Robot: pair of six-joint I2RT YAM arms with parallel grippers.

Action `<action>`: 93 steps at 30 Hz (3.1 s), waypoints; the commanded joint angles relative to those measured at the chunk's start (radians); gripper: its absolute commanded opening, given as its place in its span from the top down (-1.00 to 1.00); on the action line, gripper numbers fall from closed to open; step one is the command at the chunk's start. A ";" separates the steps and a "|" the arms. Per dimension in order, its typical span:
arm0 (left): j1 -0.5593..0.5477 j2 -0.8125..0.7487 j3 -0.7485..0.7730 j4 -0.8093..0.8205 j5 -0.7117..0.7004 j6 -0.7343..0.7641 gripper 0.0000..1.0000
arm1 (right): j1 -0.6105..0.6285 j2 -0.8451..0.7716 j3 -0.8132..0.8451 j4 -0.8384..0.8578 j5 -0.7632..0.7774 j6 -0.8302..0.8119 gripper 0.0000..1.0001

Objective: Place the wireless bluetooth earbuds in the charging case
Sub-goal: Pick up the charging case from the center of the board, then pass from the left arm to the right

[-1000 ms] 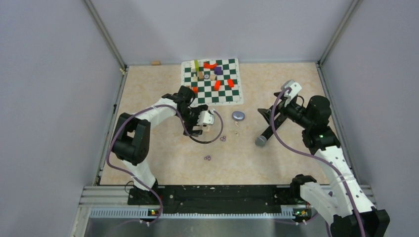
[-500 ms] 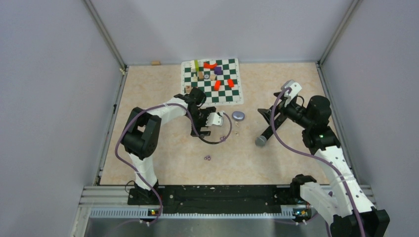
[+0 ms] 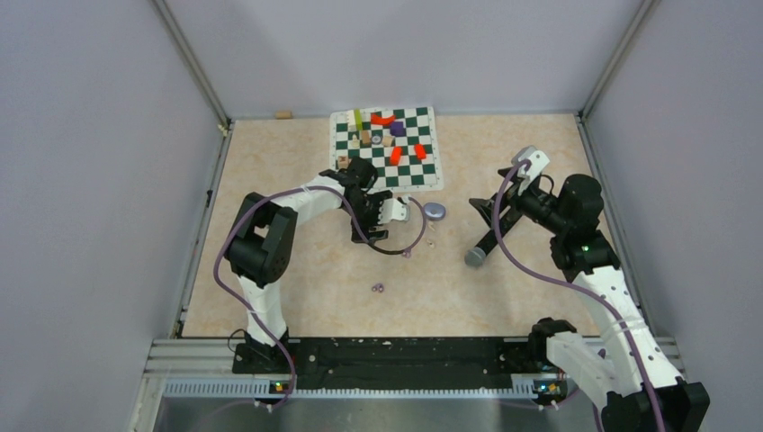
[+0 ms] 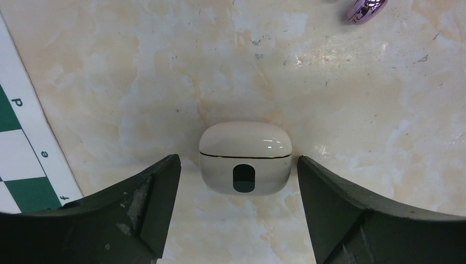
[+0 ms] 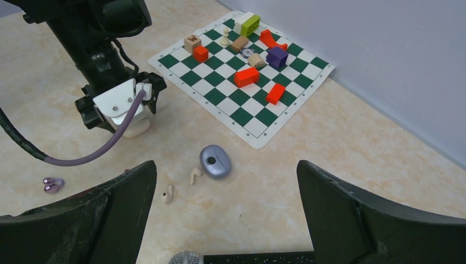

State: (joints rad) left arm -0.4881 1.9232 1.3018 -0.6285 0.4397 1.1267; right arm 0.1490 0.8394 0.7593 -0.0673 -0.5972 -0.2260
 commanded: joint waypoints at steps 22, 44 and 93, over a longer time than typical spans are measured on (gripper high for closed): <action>-0.008 -0.237 -0.056 0.206 0.128 -0.265 -0.07 | -0.014 0.058 0.019 0.142 0.080 0.213 -0.98; -0.126 -0.465 -0.113 0.295 0.197 -0.568 -0.05 | -0.016 0.399 0.219 0.049 -0.078 0.422 -0.79; -0.245 -0.389 0.017 0.181 0.090 -0.605 -0.07 | 0.179 0.495 -0.018 0.471 -0.238 0.866 -0.51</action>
State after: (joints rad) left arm -0.7223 1.5249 1.2774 -0.4507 0.5346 0.5396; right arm 0.3122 1.3170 0.7219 0.2775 -0.7933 0.5797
